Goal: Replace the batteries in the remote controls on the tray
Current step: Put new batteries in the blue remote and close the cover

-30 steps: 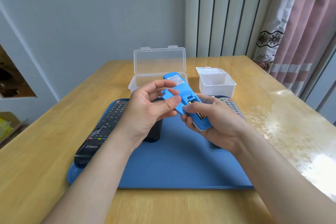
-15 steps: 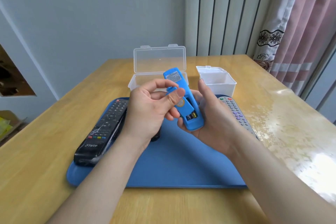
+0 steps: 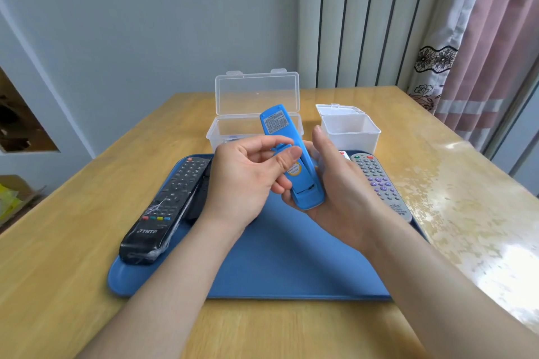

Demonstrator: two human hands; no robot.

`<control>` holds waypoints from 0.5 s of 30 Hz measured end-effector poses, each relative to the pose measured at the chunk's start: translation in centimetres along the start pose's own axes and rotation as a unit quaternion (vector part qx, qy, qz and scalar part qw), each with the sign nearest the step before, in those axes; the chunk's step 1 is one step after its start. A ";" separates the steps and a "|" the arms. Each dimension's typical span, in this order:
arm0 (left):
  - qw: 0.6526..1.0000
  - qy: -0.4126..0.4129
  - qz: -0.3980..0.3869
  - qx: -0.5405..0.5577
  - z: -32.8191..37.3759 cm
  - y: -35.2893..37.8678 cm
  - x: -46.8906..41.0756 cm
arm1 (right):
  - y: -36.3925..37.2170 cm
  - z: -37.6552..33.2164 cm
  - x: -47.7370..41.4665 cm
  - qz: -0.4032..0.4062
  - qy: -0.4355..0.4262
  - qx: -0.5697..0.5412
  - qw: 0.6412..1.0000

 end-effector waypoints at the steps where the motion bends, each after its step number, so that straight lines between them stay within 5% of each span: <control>1: 1.000 0.001 -0.001 -0.001 0.0 0.1 0.0 | 0.0 0.0 0.0 0.002 0.000 0.005 1.000; 15: 0.999 0.020 0.004 -0.036 0.2 0.4 0.1 | -0.2 -0.1 0.0 0.013 -0.018 0.026 0.999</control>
Point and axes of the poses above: each hand's wrist, its own x-axis away from the middle knuckle, its own y-axis out of the palm, z = x × y, the point moved 8 cm from there along -x, towards the middle knuckle, and after that the axes turned 9 degrees about -z, right-handed, at the moved point
